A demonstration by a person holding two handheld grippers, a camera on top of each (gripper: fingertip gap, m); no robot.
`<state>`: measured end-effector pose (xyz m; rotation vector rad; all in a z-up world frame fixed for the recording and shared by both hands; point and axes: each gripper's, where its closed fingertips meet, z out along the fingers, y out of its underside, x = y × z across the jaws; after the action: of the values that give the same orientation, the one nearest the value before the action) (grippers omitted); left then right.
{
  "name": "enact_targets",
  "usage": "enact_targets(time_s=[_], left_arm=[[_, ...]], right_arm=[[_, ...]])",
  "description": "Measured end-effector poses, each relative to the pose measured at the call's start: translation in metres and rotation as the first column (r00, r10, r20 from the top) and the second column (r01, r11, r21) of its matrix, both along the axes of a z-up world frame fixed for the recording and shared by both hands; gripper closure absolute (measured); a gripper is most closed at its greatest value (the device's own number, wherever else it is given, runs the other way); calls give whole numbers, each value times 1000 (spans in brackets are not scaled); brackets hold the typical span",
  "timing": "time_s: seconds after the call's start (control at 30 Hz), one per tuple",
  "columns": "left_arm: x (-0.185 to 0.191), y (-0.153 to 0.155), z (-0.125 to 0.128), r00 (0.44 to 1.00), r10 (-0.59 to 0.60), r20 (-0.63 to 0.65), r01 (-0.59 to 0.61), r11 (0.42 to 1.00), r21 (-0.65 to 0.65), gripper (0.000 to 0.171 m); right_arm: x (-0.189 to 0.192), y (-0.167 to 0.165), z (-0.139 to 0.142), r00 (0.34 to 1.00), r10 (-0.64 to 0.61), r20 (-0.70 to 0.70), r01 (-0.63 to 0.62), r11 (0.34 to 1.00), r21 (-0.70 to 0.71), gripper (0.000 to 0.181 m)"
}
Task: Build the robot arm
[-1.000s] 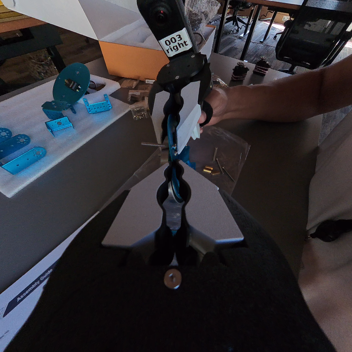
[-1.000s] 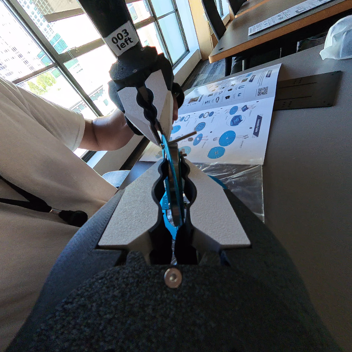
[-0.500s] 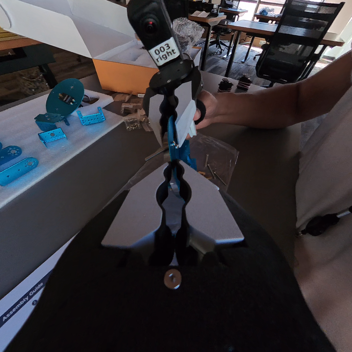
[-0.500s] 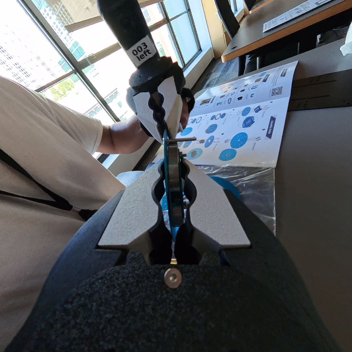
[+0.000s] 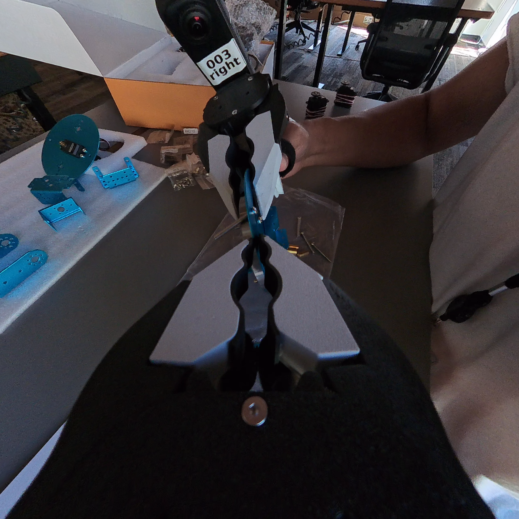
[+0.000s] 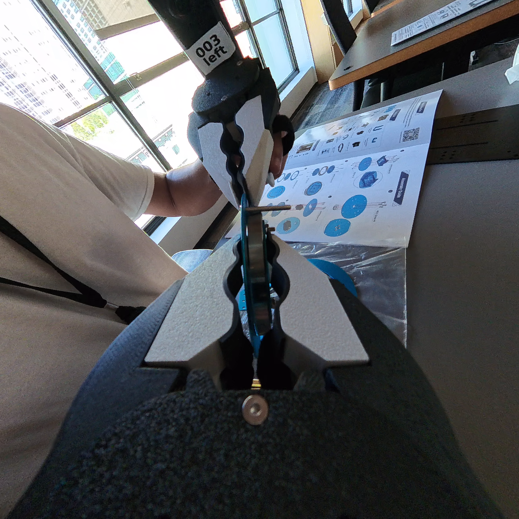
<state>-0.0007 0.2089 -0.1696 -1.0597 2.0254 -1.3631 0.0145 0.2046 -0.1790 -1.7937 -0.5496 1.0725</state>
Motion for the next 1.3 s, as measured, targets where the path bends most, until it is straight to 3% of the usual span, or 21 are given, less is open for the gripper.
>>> enact_targets(time_s=[1.3], left_arm=[[4,12,-1,999,38,7,-39,999,20,167]], right_arm=[[2,3,-5,1000,-10,-22,9,1000,-26,169]])
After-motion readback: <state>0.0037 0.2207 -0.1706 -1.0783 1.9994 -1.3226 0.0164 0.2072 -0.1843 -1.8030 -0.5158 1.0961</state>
